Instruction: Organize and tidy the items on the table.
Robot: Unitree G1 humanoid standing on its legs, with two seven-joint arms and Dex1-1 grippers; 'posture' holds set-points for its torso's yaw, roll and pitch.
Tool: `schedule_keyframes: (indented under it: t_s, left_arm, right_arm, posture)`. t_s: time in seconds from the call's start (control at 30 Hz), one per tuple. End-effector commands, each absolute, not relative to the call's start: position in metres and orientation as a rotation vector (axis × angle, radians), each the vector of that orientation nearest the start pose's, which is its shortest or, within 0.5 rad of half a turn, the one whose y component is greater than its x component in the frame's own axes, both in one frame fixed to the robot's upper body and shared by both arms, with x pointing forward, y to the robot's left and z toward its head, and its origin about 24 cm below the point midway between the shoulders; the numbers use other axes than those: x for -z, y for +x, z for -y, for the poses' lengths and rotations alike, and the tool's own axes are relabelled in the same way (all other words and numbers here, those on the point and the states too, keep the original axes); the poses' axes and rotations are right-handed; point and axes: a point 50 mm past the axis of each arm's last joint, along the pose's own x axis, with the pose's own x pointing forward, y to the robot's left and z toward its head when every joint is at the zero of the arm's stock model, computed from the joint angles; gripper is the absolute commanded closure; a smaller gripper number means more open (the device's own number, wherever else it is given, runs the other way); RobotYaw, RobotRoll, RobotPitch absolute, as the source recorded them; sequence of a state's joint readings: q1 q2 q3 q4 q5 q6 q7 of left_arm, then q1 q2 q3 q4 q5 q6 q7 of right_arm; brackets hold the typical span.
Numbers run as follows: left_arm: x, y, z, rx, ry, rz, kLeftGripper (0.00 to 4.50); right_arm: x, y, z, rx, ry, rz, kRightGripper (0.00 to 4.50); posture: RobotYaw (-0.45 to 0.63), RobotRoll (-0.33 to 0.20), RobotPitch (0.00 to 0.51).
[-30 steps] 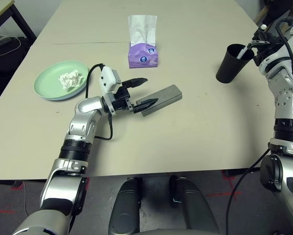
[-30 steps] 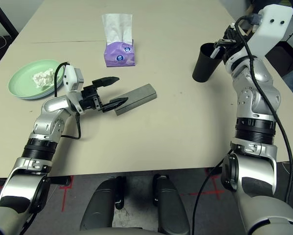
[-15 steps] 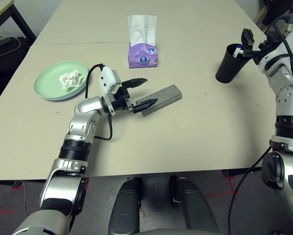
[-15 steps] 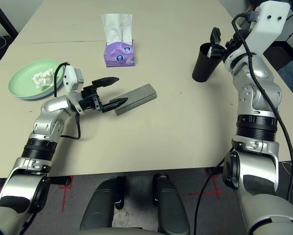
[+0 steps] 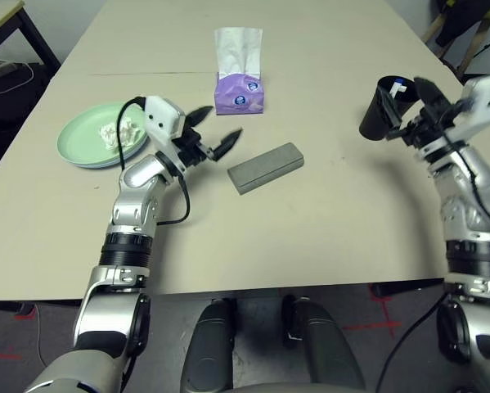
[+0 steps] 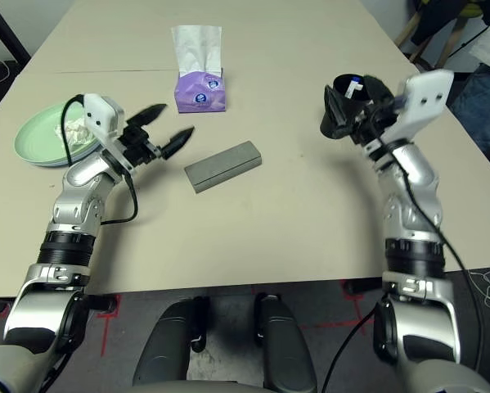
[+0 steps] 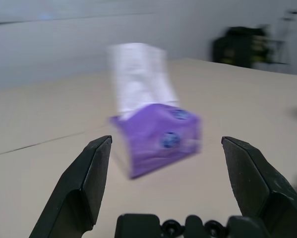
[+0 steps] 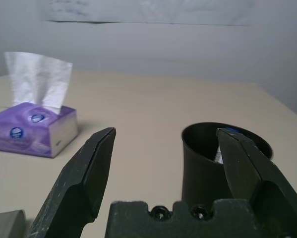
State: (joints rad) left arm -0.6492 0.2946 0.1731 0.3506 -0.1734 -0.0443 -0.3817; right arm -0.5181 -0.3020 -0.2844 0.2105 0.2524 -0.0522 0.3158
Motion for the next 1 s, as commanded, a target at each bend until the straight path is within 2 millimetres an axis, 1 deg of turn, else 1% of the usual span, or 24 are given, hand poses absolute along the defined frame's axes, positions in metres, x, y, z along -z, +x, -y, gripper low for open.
schedule_keyframes:
  t_s: [0.03,0.1,0.17,0.27,0.3,0.4,0.47,0.53,0.63,0.8,0.9,1.0]
  left_arm:
    - [-0.177,0.353,-0.212,0.020,0.105,0.379,0.00]
    - [-0.180,0.351,-0.219,-0.089,0.087,0.390,0.00]
    - [-0.181,0.348,-0.224,-0.167,0.089,0.400,0.00]
    - [-0.171,0.342,-0.232,-0.223,0.072,0.369,0.00]
    - [-0.165,0.339,-0.236,-0.216,0.079,0.355,0.00]
    - [-0.149,0.329,-0.246,-0.146,0.097,0.323,0.00]
    - [-0.140,0.323,-0.257,-0.130,0.114,0.299,0.00]
    - [-0.135,0.317,-0.270,-0.132,0.123,0.288,0.00]
    - [-0.133,0.313,-0.282,-0.129,0.116,0.283,0.00]
    - [-0.132,0.313,-0.292,-0.144,0.096,0.284,0.00]
    - [-0.130,0.315,-0.292,-0.148,0.092,0.259,0.00]
    - [-0.125,0.317,-0.292,-0.143,0.095,0.223,0.00]
  right_arm:
    - [-0.154,0.330,0.235,0.055,0.012,0.346,0.04]
    - [-0.146,0.330,0.235,0.124,0.002,0.310,0.04]
    - [-0.143,0.331,0.232,0.137,0.042,0.304,0.04]
    - [-0.142,0.332,0.233,0.112,0.078,0.286,0.04]
    - [-0.142,0.331,0.235,0.081,0.068,0.284,0.04]
    - [-0.141,0.330,0.245,0.030,0.054,0.284,0.04]
    - [-0.138,0.330,0.255,0.043,0.032,0.284,0.04]
    - [-0.137,0.328,0.263,0.065,0.026,0.292,0.04]
    - [-0.138,0.326,0.269,0.055,0.043,0.321,0.04]
    - [-0.141,0.328,0.266,0.041,0.049,0.331,0.04]
    - [-0.140,0.329,0.261,0.038,0.024,0.304,0.04]
    - [-0.138,0.328,0.256,0.029,0.040,0.288,0.04]
  posture:
    - [0.05,0.000,0.135]
    - [0.06,0.000,0.131]
    - [0.06,0.000,0.130]
    - [0.06,0.000,0.122]
    - [0.05,0.000,0.115]
    - [0.05,0.000,0.113]
    - [0.05,0.000,0.110]
    - [0.05,0.000,0.111]
    - [0.05,0.000,0.124]
    - [0.05,0.000,0.124]
    - [0.06,0.000,0.126]
    - [0.06,0.000,0.128]
